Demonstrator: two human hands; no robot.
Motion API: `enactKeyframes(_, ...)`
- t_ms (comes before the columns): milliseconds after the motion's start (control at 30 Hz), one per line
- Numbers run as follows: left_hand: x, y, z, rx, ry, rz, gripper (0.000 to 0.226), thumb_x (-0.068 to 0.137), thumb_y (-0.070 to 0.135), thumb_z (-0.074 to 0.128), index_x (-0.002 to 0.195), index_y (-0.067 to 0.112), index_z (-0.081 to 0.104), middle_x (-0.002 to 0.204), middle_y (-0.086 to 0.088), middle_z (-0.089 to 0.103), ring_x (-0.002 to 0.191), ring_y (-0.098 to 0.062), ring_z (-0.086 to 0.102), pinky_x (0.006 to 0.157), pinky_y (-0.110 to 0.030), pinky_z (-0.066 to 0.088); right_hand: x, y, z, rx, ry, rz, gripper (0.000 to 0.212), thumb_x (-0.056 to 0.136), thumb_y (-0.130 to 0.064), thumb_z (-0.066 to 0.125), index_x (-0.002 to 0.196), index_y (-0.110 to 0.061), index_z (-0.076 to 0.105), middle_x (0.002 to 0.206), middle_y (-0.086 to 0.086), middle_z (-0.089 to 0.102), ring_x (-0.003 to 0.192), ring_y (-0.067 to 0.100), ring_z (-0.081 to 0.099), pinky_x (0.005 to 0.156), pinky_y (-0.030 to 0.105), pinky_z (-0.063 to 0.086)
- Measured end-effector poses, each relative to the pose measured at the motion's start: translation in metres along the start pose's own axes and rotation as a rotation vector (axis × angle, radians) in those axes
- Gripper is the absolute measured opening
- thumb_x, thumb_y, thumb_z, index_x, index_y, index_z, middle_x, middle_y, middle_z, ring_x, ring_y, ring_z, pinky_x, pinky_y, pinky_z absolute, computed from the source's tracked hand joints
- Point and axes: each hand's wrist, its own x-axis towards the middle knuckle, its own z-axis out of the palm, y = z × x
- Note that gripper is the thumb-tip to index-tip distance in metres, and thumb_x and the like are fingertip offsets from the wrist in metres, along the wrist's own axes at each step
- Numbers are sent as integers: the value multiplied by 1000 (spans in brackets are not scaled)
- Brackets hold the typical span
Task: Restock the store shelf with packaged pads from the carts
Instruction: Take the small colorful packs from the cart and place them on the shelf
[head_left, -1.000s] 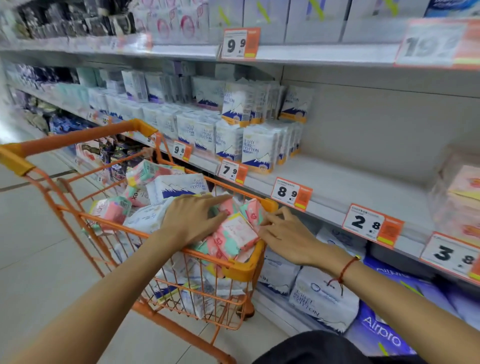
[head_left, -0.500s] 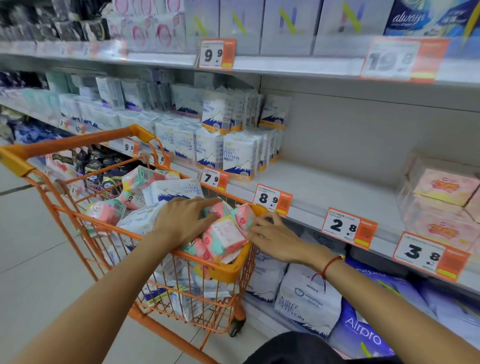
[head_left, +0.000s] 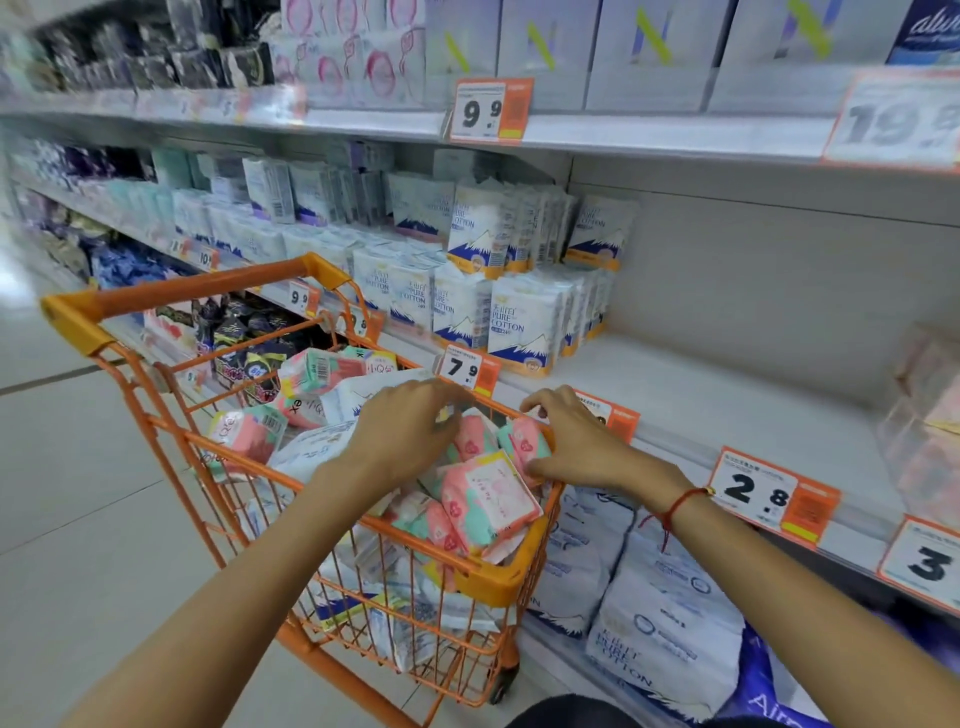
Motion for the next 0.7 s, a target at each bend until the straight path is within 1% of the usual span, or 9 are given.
enactKeyframes(67,2,5,6,-45,-94,-21,33,92,26,51,123,36,58,128,8,60,115,-18,57,83,-31,46,0,6,5,-113,-28,57,74,75,-36,74,137,-19,36,128,7,34,124,21,34,99,36,39)
enactKeyframes(167,9,10,14,-49,-161,-47,32,90,26,53,119,35,60,130,7,58,115,-21,56,83,-32,45,-1,13,7,-162,-60,86,73,77,-48,70,138,-22,39,133,7,40,127,25,32,102,40,34)
enactKeyframes(267,15,10,14,-102,-200,-97,35,87,20,55,117,36,61,129,8,59,111,-20,58,82,-30,46,-5,14,10,-191,68,27,58,76,-49,69,125,-23,50,126,3,52,121,24,41,93,36,34)
enactKeyframes(400,12,9,5,-193,-178,-127,42,89,13,53,128,31,56,131,7,58,116,-16,55,88,-29,45,-12,19,16,-2,126,-16,43,81,-39,70,116,-23,53,114,1,61,102,20,56,76,30,44)
enactKeyframes(433,11,8,2,-229,-156,-140,40,91,13,51,127,29,57,130,6,58,115,-16,56,86,-28,44,-13,22,18,87,139,-16,39,82,-35,69,115,-23,53,114,0,62,103,18,58,78,31,48)
enactKeyframes(500,11,7,-4,-337,-108,-171,36,93,12,46,124,26,59,129,5,59,111,-16,58,84,-29,45,-14,24,19,381,215,5,36,84,-25,69,117,-21,55,120,0,63,111,16,59,90,31,49)
enactKeyframes(567,11,10,-7,-481,-86,-192,36,96,10,43,126,21,59,130,1,58,112,-17,58,90,-32,46,-16,20,12,749,295,69,35,88,-17,64,122,-15,54,123,4,63,111,15,59,92,25,48)
enactKeyframes(633,11,19,-7,-651,-99,-225,35,98,11,42,129,15,56,123,-5,60,107,-19,58,89,-34,48,-20,15,-1,1181,224,112,35,93,-11,55,127,-6,52,116,6,65,103,16,62,89,25,52)
enactKeyframes(700,12,34,-6,-791,-119,-249,34,99,17,43,131,13,53,107,-6,61,93,-19,57,76,-29,49,-26,12,-10,1525,59,101,41,89,-7,51,130,-2,50,118,13,63,106,23,59,100,35,45)
